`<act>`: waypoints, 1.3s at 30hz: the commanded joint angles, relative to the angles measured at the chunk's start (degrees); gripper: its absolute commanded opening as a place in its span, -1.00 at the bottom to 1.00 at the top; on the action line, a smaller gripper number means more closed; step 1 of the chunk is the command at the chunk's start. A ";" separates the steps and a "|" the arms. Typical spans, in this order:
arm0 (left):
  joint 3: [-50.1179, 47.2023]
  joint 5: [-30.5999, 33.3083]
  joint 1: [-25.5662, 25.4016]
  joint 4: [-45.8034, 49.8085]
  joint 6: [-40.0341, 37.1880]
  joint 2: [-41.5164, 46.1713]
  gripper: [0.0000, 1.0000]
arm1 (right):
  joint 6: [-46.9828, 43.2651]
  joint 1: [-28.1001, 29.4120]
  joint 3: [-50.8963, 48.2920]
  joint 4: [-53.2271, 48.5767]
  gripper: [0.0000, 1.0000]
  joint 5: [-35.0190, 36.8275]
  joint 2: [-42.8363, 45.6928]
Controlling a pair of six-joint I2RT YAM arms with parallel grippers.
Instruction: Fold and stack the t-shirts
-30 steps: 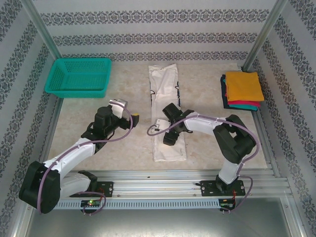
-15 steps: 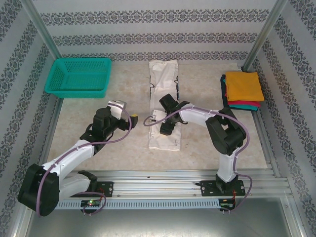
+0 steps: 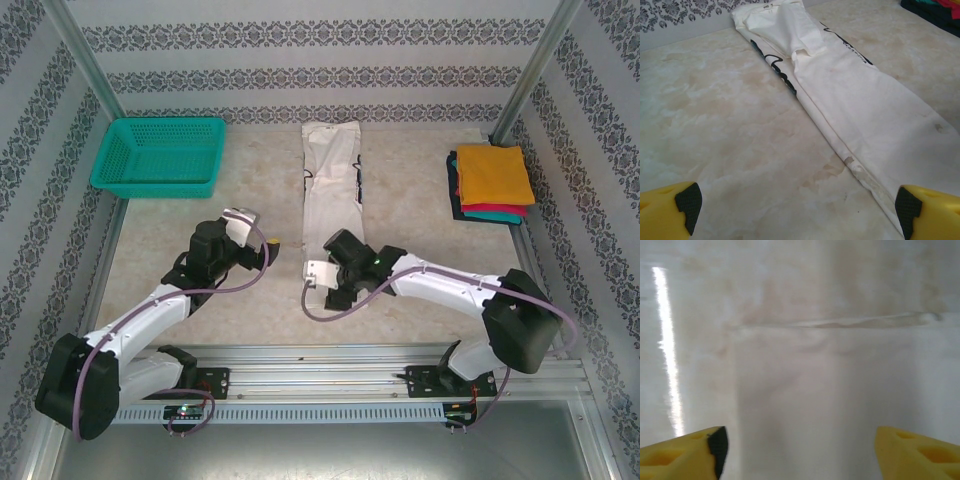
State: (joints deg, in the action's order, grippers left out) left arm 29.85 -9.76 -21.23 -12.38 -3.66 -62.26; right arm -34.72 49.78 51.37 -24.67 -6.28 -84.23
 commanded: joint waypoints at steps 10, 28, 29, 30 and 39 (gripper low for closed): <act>-0.60 -2.13 0.69 6.62 -5.53 3.89 1.00 | -1.03 0.14 0.57 -2.32 0.24 1.45 -8.87; -1.24 -1.48 0.75 6.52 -5.92 3.90 1.00 | -2.90 -0.93 3.67 -6.21 -0.73 3.25 -15.28; -1.21 -1.47 0.76 6.72 -6.01 4.03 1.00 | -2.77 -0.91 3.60 -6.59 -0.81 3.10 -15.06; -1.12 -1.54 0.75 6.93 -6.16 4.14 1.00 | -2.66 -0.83 3.50 -7.02 -0.90 2.84 -14.70; 2.61 -4.86 0.75 13.92 -7.81 5.34 1.00 | 1.59 0.88 1.88 -12.71 -1.00 -1.85 -5.57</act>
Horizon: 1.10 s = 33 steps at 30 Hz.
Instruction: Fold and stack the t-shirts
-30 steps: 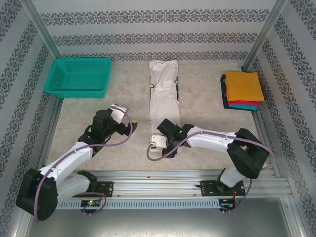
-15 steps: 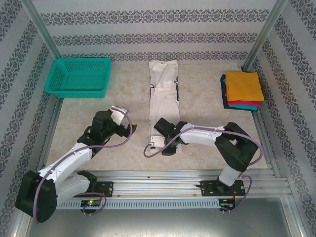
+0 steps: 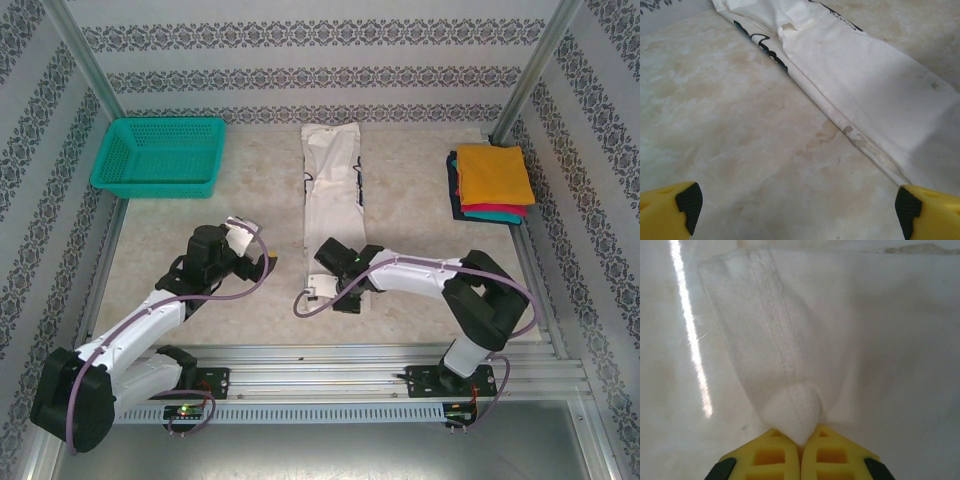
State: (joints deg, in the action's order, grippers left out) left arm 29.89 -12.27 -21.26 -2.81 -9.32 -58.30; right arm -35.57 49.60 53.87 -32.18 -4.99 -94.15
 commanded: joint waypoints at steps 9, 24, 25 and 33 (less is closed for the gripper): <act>5.56 -12.08 0.60 14.38 -6.99 5.12 1.00 | 3.52 3.09 5.40 -18.69 -1.00 -7.11 12.94; 7.07 -13.48 0.52 17.09 -12.47 4.03 1.00 | -10.55 -9.66 26.55 -17.84 -1.00 -1.47 -1.01; 6.85 -13.48 0.57 16.53 -12.56 3.82 1.00 | -11.09 -10.73 27.97 -17.61 -1.00 -1.40 -2.53; 5.80 -13.30 0.60 14.44 -12.38 2.69 1.00 | -15.42 -17.17 38.08 -15.41 -1.00 -2.21 -12.91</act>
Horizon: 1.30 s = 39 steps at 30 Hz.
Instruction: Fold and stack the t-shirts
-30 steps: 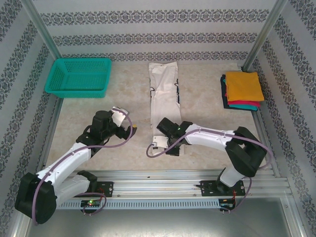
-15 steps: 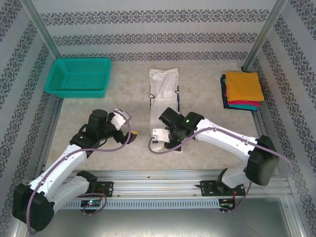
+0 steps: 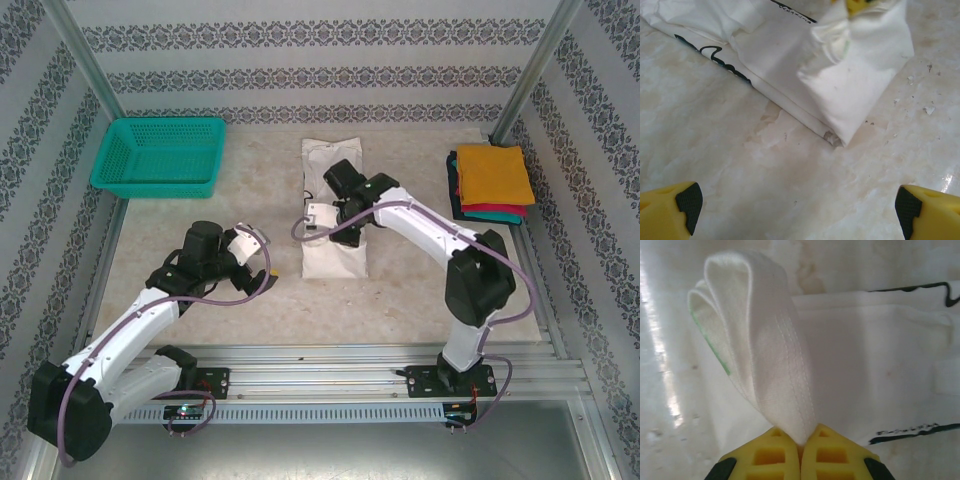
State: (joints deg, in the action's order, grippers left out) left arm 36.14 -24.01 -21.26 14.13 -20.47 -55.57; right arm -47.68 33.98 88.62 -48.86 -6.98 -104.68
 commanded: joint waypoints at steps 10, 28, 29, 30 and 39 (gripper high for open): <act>-1.05 -1.74 0.53 -4.93 -0.46 -2.21 1.00 | -5.45 -4.87 11.78 2.26 -1.00 -1.73 -10.88; -1.33 -1.53 0.59 -6.19 -0.10 -3.58 1.00 | -6.28 -7.32 20.30 0.87 -1.00 -0.18 -20.59; -1.41 -1.56 0.59 -6.31 -0.01 -3.58 1.00 | -6.28 -7.42 20.37 1.03 -1.00 -0.37 -20.75; -1.42 -1.61 0.60 -6.32 0.06 -3.66 1.00 | -6.22 -7.43 20.28 1.33 -1.00 -0.72 -20.99; -1.51 -1.59 0.60 -6.28 0.43 -3.74 1.00 | -6.02 -7.71 22.54 1.84 -1.00 -0.27 -24.01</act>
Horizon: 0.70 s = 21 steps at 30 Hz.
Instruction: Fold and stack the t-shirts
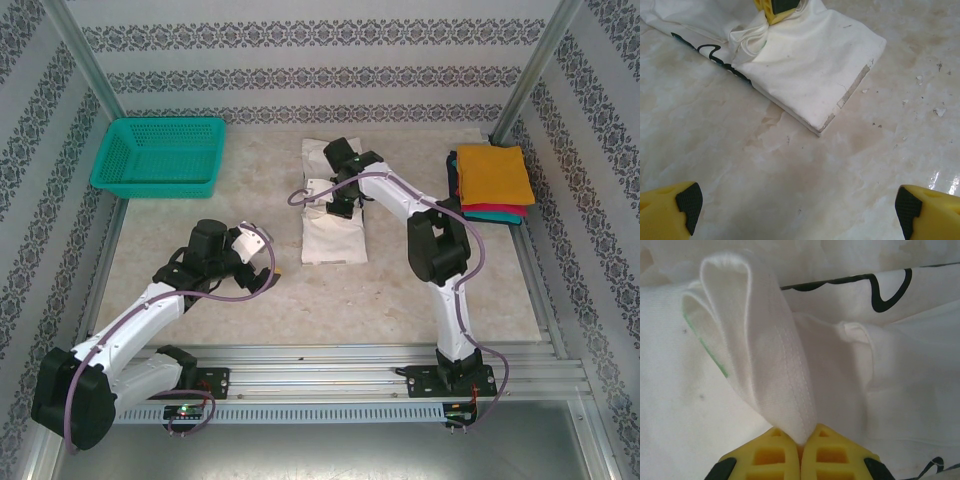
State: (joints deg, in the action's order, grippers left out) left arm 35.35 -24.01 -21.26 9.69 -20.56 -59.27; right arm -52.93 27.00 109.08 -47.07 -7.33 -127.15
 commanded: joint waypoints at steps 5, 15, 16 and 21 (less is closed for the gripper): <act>-0.75 -1.57 0.60 -1.84 0.74 0.05 1.00 | -0.78 -0.99 3.51 -0.73 -1.00 1.43 -3.48; -1.08 -1.47 0.54 -2.62 0.96 -0.05 1.00 | -0.34 -1.34 2.90 -1.37 -1.00 1.54 -3.88; -0.99 -1.56 0.55 -2.66 0.99 -0.18 1.00 | -0.34 -1.41 2.74 -1.29 -1.00 1.56 -3.72; -0.97 -1.55 0.55 -2.80 1.11 -0.24 1.00 | 0.45 -1.42 2.87 -0.34 -0.58 3.49 -2.79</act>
State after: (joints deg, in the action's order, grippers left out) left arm 34.83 -24.01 -21.26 8.93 -20.21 -59.27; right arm -52.56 26.35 110.89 -47.33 -5.74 -130.26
